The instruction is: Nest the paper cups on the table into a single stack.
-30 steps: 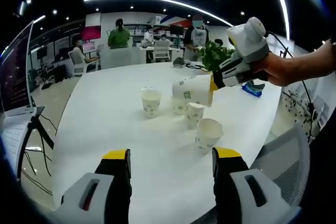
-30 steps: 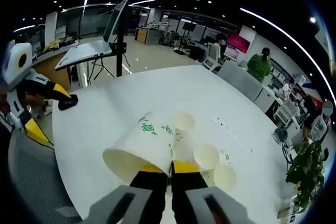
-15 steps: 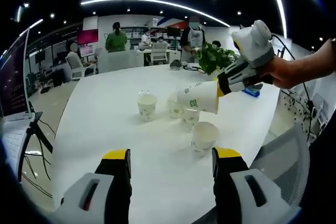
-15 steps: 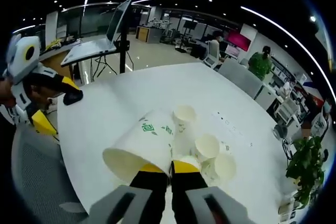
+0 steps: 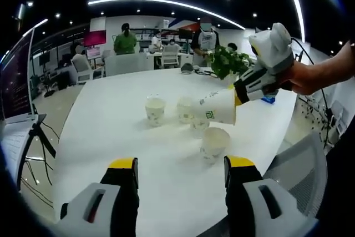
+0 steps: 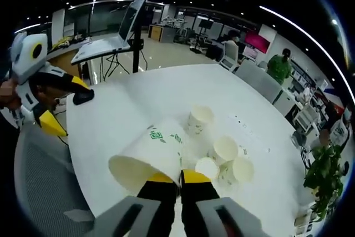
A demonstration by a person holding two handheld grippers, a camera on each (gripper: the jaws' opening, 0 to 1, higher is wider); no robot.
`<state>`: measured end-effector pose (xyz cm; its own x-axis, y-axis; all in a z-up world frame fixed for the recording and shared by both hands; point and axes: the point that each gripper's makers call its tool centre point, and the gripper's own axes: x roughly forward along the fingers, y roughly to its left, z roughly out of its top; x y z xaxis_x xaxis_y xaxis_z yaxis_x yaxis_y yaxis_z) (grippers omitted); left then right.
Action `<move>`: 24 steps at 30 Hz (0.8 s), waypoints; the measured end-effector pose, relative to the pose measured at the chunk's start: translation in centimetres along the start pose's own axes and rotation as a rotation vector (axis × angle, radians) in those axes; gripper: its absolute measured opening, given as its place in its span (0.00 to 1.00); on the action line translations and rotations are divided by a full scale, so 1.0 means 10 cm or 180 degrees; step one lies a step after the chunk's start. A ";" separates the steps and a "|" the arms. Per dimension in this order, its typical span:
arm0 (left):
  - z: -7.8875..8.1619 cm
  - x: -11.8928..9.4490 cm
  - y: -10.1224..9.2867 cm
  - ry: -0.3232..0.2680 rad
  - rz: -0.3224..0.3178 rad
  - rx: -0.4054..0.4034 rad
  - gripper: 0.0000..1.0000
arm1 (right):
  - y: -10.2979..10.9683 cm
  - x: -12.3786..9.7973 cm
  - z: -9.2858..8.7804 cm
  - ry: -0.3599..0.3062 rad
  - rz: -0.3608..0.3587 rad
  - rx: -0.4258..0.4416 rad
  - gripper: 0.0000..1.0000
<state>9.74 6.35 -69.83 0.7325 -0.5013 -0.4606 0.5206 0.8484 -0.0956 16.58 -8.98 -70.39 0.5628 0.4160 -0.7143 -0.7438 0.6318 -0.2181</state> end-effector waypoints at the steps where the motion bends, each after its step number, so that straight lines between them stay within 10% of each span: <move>1: -0.01 0.00 0.01 0.0002 0.0001 -0.0002 0.62 | -0.01 0.01 -0.01 0.0008 0.0006 0.0002 0.00; 24: 0.04 0.05 0.05 0.0004 0.0008 0.0018 0.62 | 0.03 -0.05 -0.18 0.0151 0.0090 -0.0073 0.00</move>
<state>10.53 6.42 -69.76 0.7332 -0.4991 -0.4619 0.5212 0.8487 -0.0896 15.38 -10.17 -71.31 0.5243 0.4017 -0.7509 -0.7675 0.6049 -0.2122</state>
